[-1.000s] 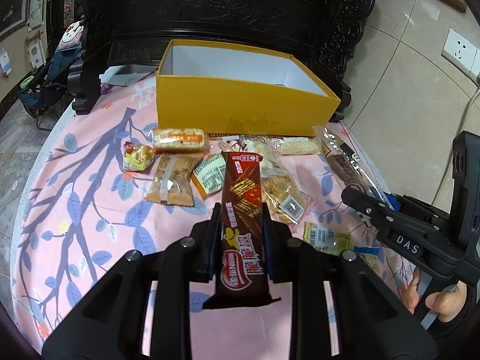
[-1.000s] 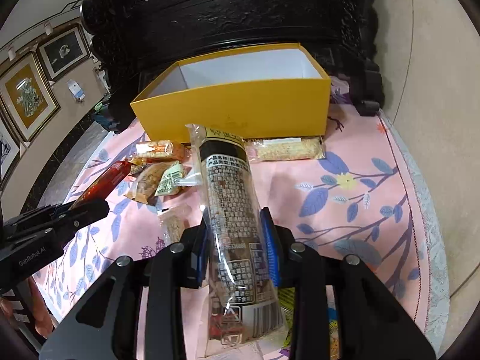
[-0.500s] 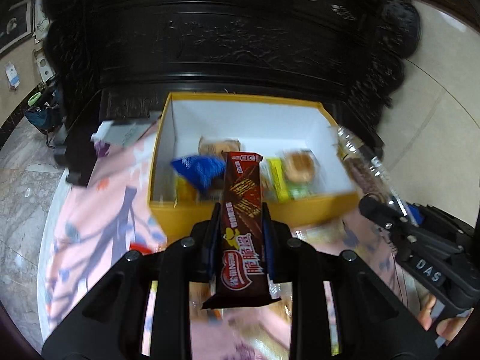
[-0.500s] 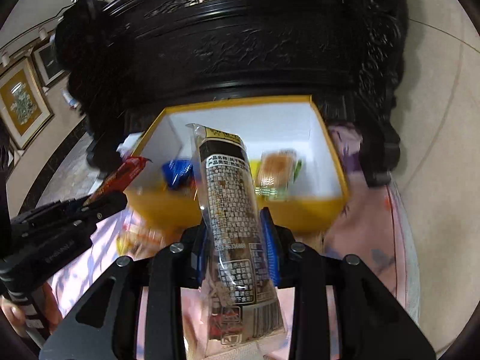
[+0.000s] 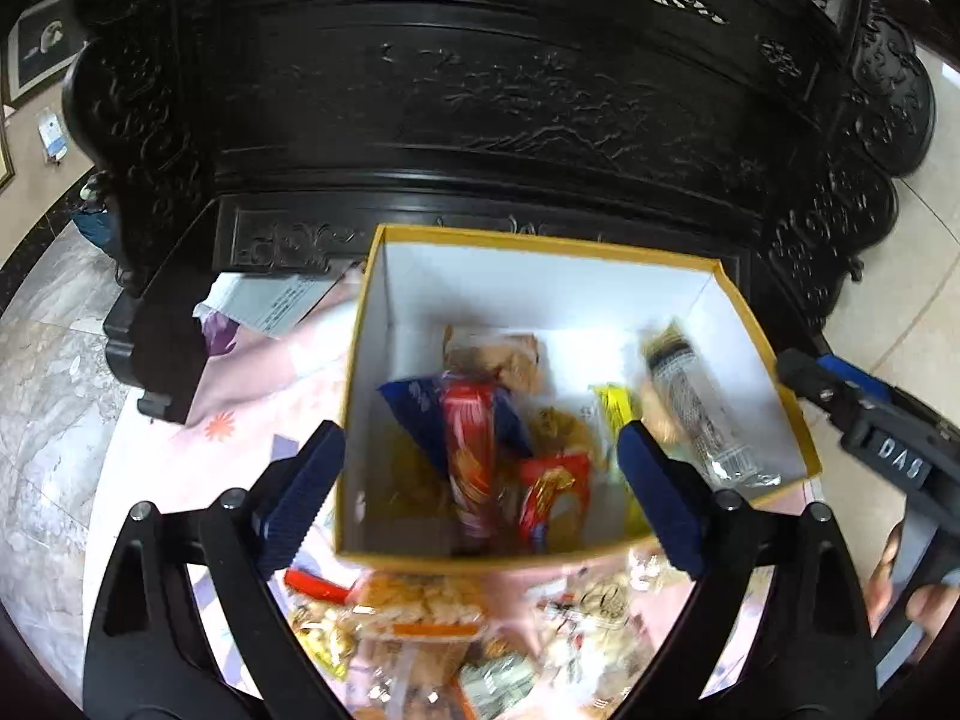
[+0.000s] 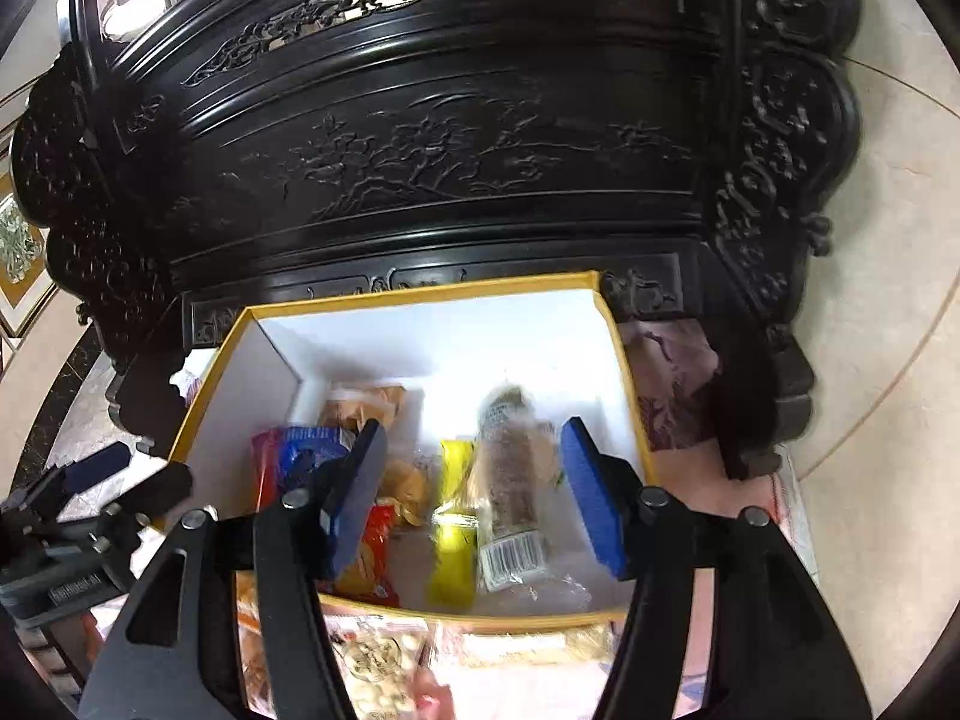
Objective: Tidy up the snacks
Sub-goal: 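Carry the dark pack and brown chocolate bar over the yellow box and open both grippers, then grasp the pink-edged cracker bag with the right gripper while the left grasps the paper-wrapped bread pack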
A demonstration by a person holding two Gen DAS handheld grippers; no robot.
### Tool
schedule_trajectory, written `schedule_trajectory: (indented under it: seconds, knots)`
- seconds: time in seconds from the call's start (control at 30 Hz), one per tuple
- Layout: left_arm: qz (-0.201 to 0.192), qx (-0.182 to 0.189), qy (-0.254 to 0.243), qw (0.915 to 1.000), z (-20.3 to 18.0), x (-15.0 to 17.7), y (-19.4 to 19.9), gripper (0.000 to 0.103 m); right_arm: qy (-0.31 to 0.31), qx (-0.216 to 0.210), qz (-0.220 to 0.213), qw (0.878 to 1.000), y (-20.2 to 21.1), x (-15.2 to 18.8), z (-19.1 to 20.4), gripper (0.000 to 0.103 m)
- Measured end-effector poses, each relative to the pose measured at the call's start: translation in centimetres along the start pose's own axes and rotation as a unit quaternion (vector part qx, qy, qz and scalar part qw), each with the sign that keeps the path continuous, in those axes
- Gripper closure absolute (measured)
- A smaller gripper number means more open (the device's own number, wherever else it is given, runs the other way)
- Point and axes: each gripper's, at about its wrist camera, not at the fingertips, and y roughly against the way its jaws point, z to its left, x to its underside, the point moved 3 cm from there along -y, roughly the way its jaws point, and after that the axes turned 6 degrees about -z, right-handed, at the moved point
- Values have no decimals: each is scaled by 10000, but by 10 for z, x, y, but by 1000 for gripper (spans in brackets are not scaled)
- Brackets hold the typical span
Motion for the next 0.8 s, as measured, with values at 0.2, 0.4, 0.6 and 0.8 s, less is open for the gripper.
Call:
schedule_trajectory:
  seconds: [0.2, 0.4, 0.6, 0.8]
  knots:
    - [21, 98, 28, 9999, 20, 57, 43, 10, -207, -519, 692, 9960, 40, 81, -18, 37]
    - [249, 108, 322, 9991, 38, 145, 71, 10, 413, -658, 1441, 9865, 36, 188, 15, 37]
    - [514, -191, 550, 9970, 74, 197, 91, 10, 1066, -505, 1633, 9795, 7, 211, 45, 35]
    - [560, -399, 552, 9961, 94, 213, 101, 10, 1173, -405, 1855, 9748, -20, 219, 54, 10]
